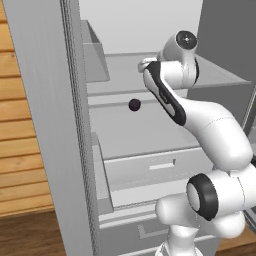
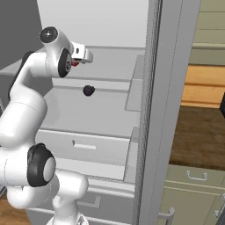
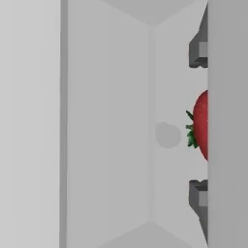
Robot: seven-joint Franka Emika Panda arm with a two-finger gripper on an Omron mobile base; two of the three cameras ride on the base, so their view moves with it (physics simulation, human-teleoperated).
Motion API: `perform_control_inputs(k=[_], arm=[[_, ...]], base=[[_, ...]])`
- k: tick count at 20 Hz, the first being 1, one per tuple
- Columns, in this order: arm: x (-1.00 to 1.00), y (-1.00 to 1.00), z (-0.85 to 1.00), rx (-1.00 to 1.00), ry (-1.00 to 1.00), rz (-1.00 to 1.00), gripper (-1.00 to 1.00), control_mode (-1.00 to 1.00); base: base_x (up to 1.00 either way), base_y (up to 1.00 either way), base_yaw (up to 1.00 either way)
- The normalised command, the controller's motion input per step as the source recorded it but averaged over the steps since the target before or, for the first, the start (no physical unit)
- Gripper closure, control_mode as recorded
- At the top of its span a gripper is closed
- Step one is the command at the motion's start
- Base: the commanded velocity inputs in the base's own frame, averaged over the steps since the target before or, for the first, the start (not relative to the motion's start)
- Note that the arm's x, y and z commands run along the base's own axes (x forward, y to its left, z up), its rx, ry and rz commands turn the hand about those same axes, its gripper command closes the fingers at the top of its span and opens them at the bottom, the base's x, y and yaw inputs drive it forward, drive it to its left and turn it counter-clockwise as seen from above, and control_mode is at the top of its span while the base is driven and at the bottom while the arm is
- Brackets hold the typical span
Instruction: Take the strawberry from the fridge and place it on top of the pancake, located on the dining counter.
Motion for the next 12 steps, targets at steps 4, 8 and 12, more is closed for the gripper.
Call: perform_control_inputs(k=[4, 8, 12], arm=[[0.00, 0.00, -0.22, 0.00, 0.00, 0.00, 1.00, -1.00], [-0.07, 0.00, -0.38, 0.00, 0.02, 0.00, 1.00, -1.00], [-0.37, 0.00, -0.12, 0.00, 0.00, 0.00, 1.00, -1.00]], base=[[0.00, 0.00, 0.00], [0.00, 0.00, 0.00], [0.00, 0.00, 0.00]])
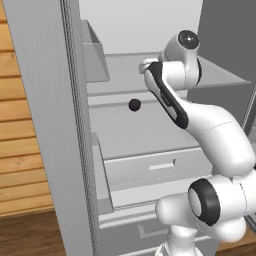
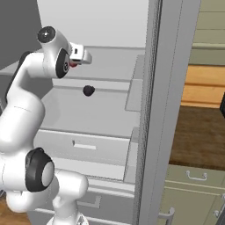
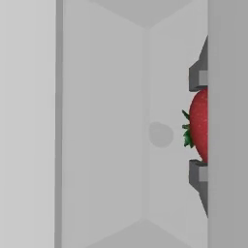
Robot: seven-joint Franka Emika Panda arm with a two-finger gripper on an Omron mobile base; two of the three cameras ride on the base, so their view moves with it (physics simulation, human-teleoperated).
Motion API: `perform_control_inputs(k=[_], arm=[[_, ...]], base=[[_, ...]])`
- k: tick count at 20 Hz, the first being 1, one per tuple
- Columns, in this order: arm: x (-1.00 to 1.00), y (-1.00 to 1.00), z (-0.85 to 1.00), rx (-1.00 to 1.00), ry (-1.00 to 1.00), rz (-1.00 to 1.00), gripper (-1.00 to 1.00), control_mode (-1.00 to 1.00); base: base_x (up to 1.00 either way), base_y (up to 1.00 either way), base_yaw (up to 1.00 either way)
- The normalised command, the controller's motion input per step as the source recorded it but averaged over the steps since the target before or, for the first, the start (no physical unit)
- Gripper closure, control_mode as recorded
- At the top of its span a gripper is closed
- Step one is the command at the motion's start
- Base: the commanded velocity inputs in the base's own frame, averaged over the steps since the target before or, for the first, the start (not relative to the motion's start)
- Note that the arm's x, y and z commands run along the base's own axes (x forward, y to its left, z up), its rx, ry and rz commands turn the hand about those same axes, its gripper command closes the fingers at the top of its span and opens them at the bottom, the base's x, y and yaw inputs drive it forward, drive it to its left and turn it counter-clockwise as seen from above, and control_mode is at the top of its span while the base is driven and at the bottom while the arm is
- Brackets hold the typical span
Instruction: Take the strawberry from the fridge and place it on top of the pancake, located on the dining counter.
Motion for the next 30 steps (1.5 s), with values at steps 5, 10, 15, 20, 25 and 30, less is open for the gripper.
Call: perform_control_inputs(k=[5, 10, 15, 20, 25, 30], arm=[[-0.91, 0.00, 0.00, 0.05, -0.03, 0.00, 1.00, -1.00], [-1.00, 0.00, 0.00, 0.07, -0.04, 0.00, 1.00, -1.00], [-1.00, -0.01, -0.23, 0.00, 0.21, 0.00, 1.00, -1.00], [-1.00, -0.12, -0.39, 0.00, 0.27, 0.00, 1.00, -1.00], [-0.93, -0.08, -0.69, -0.02, 0.25, 0.00, 1.00, -1.00], [-0.24, 0.00, -0.63, -0.04, 0.13, 0.00, 1.00, -1.00]], base=[[0.00, 0.00, 0.00], [0.00, 0.00, 0.00], [0.00, 0.00, 0.00], [0.00, 0.00, 0.00], [0.00, 0.00, 0.00], [0.00, 0.00, 0.00]])
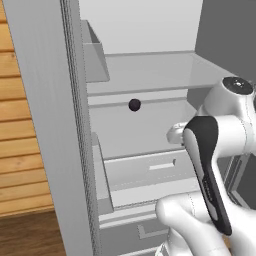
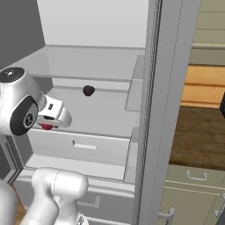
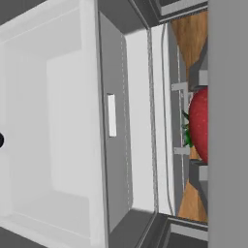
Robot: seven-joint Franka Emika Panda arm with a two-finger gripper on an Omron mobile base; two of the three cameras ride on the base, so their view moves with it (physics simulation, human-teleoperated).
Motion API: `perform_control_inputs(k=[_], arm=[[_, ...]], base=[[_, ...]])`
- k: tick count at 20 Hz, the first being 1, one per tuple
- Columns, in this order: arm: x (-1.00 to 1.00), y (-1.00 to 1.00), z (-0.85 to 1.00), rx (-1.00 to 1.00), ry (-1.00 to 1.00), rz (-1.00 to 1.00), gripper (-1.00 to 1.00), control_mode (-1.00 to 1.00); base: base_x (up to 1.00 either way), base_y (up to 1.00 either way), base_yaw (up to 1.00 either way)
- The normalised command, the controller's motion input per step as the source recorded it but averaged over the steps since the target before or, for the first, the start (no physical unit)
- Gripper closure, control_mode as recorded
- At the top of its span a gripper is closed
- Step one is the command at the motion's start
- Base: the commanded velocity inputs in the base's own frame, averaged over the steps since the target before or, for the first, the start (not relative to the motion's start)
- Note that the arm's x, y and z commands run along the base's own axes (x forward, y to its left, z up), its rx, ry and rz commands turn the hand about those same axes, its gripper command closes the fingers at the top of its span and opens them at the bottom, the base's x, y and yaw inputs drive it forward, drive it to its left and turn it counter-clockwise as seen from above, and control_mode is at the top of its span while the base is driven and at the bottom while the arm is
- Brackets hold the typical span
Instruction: Take the strawberry from the fridge and place it on top of the pancake, located on the dining counter.
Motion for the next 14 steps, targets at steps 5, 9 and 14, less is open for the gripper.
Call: perform_control_inputs(k=[5, 9, 14], arm=[[-0.05, -0.17, -0.51, 0.00, 0.01, 0.00, 1.00, -1.00], [0.00, -0.14, -0.49, 0.00, 0.00, 0.00, 1.00, -1.00], [0.00, 0.00, -0.21, 0.00, 0.00, 0.00, 1.00, -1.00]], base=[[0.00, 0.00, 0.00], [0.00, 0.00, 0.00], [0.00, 0.00, 0.00]])
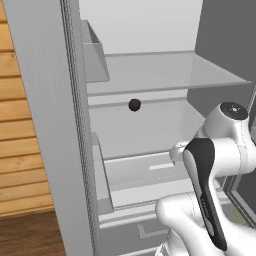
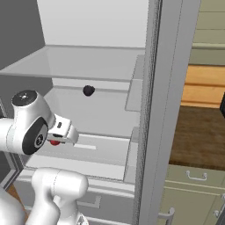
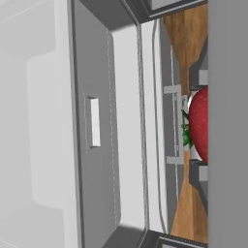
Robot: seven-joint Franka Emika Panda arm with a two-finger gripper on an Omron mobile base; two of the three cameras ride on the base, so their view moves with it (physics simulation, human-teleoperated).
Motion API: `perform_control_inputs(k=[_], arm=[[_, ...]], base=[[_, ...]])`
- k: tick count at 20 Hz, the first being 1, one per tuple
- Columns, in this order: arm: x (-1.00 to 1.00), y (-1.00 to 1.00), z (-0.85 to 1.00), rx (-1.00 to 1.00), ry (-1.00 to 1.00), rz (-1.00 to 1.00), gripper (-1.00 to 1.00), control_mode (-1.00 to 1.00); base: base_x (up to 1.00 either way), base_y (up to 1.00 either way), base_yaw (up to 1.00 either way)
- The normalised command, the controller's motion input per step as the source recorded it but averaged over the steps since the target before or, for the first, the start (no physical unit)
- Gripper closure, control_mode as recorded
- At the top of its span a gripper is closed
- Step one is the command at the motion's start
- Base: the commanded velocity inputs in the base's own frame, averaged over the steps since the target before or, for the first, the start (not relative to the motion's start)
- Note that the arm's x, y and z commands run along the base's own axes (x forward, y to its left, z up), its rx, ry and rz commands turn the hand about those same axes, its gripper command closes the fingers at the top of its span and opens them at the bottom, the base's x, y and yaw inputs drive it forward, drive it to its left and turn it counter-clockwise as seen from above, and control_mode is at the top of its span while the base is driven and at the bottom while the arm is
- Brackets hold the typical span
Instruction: Take the strawberry from the fridge and place it on top of the pancake, located on the dining counter.
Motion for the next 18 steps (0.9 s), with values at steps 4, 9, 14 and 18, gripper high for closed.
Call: perform_control_inputs(k=[4, 9, 14, 18], arm=[[0.00, 0.00, 0.00, 0.00, 0.00, 0.00, 1.00, -1.00], [0.00, 0.00, 0.00, 0.00, 0.00, 0.00, 1.00, -1.00], [0.00, 0.00, 0.00, 0.00, 0.00, 0.00, 1.00, 1.00], [0.00, 0.00, 0.00, 0.00, 0.00, 0.00, 1.00, 1.00]], base=[[0.00, 0.00, 0.00], [0.00, 0.00, 0.00], [-0.03, 0.00, 0.11], [-0.04, 0.08, 0.31]])
